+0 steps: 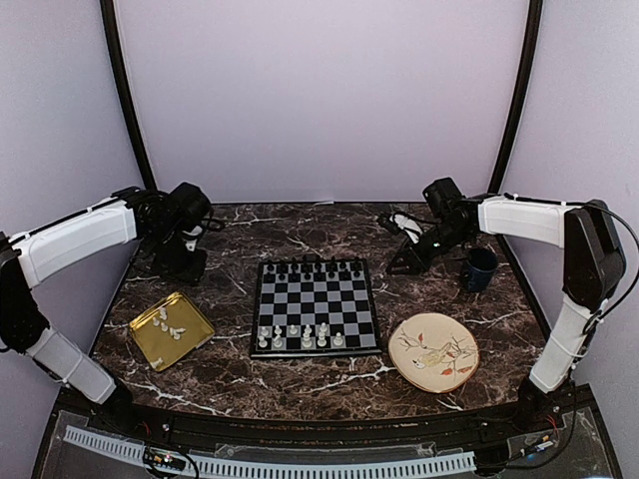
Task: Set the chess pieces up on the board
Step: Pick up the pawn from the storage box.
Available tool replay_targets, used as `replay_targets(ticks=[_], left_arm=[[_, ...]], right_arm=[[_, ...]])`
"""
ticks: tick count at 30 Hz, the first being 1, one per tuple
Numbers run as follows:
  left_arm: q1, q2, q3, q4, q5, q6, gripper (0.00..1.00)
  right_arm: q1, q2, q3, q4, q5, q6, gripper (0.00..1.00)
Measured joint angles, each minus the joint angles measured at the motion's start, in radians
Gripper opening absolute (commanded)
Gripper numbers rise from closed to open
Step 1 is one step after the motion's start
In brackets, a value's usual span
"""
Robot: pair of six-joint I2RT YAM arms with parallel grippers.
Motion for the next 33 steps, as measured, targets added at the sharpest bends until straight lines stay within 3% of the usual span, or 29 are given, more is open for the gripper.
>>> replay_targets(ticks=[4, 8, 33], left_arm=[[0.180, -0.031, -0.116, 0.000, 0.024, -0.050, 0.25], [0.281, -0.030, -0.193, 0.003, 0.051, -0.070, 0.25], [0.393, 0.117, -0.310, 0.149, 0.097, -0.081, 0.19]], right_arm=[[0.000, 0.000, 0.000, -0.002, -0.001, 0.000, 0.32], [0.000, 0.000, 0.000, -0.003, -0.004, 0.000, 0.32], [0.000, 0.000, 0.000, -0.003, -0.006, -0.003, 0.32]])
